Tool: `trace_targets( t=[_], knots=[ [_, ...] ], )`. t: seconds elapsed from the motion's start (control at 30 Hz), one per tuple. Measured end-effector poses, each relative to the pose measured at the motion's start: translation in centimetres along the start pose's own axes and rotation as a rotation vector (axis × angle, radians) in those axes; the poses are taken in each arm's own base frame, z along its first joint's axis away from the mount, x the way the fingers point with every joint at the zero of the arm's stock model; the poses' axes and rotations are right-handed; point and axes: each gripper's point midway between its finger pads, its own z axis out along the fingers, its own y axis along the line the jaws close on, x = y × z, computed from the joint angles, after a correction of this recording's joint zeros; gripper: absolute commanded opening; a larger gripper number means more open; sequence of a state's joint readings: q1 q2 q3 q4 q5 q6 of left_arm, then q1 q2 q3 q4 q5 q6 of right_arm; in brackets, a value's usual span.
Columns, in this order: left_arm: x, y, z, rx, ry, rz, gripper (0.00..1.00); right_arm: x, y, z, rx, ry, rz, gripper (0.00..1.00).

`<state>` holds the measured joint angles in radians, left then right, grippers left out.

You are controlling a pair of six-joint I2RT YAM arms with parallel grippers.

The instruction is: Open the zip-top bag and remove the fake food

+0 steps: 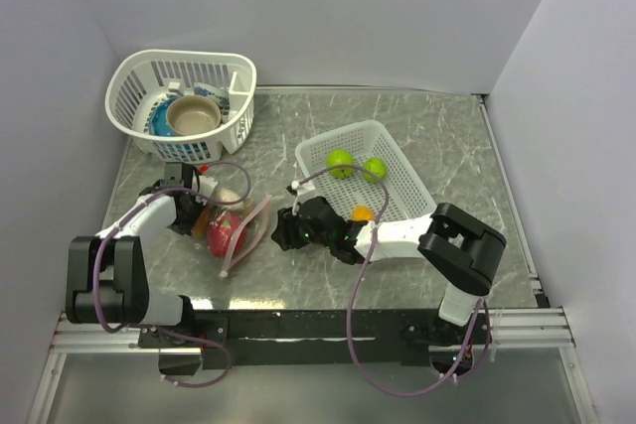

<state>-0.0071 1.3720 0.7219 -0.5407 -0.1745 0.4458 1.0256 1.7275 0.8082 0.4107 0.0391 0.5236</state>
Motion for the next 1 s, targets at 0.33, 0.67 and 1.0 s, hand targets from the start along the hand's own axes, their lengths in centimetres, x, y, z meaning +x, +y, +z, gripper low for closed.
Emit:
trace_targets(
  t=[0.33,0.67,1.0],
  knots=[
    [-1.1,-1.0,1.7,0.059,-0.029,-0.024,0.01,-5.6,8.5,1.6,-0.269,-0.087,-0.043,1.00],
    [-1.3,-1.4,1.7,0.081,-0.049,-0.020,0.01,-2.6,8.8,5.4,-0.306,0.022,-0.069,1.00],
    [-1.3,-1.4,1.7,0.082,-0.051,-0.014,0.01,-0.1,4.6,1.7,-0.227,0.031,-0.058,1.00]
  ],
)
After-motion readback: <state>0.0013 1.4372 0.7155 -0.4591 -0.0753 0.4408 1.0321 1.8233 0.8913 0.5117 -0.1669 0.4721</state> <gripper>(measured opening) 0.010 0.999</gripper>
